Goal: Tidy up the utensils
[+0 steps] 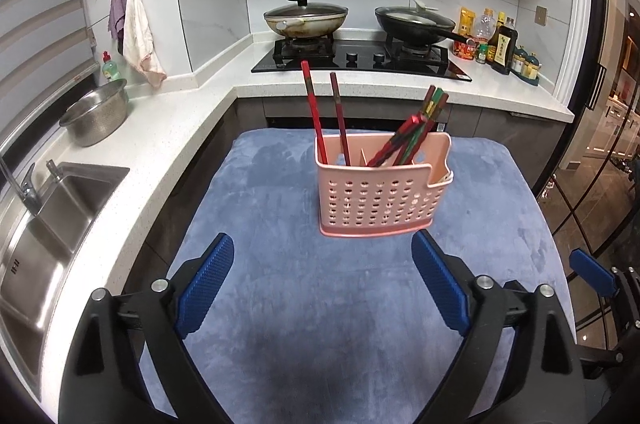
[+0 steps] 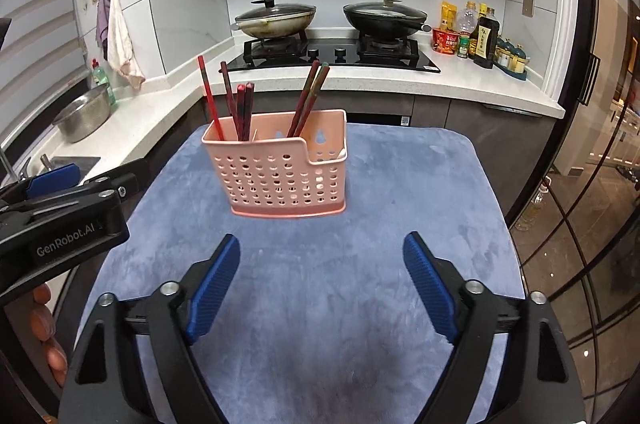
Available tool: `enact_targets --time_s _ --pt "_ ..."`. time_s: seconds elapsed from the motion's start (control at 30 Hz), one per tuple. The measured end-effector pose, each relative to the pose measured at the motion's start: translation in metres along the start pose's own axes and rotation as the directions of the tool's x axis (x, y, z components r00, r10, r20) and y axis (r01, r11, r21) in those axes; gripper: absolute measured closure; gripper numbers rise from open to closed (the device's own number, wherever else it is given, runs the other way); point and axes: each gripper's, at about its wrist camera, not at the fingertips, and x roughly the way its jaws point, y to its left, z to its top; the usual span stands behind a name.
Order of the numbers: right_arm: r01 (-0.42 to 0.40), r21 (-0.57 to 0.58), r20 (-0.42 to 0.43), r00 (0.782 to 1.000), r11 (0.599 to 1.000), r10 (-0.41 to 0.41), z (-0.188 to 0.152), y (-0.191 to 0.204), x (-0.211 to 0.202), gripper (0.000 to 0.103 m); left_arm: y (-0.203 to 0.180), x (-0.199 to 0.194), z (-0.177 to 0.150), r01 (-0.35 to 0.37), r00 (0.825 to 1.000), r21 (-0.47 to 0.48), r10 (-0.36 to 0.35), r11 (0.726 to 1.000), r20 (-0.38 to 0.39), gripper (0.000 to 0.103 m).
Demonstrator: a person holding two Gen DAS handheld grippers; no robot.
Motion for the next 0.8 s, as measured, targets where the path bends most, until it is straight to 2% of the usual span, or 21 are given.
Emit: enact_targets --time_s 0.23,0.27,0.8 --pt "0.01 0.011 -0.01 1.0 1.0 -0.01 -0.01 -0.004 0.002 0.016 0.003 0.005 -0.012 -0.012 1.0 -0.015 0.011 1.0 -0.029 0.014" --pt "0.01 0.009 -0.013 1.0 1.0 -0.01 -0.011 -0.004 0.003 0.007 0.004 0.006 -0.013 -0.016 0.999 -0.016 0.015 1.0 -0.032 0.013" --pt "0.009 0.02 -0.017 1.0 1.0 -0.008 -0.018 -0.008 0.001 0.007 0.014 0.019 -0.04 -0.069 0.993 -0.027 0.066 0.997 -0.098 0.009"
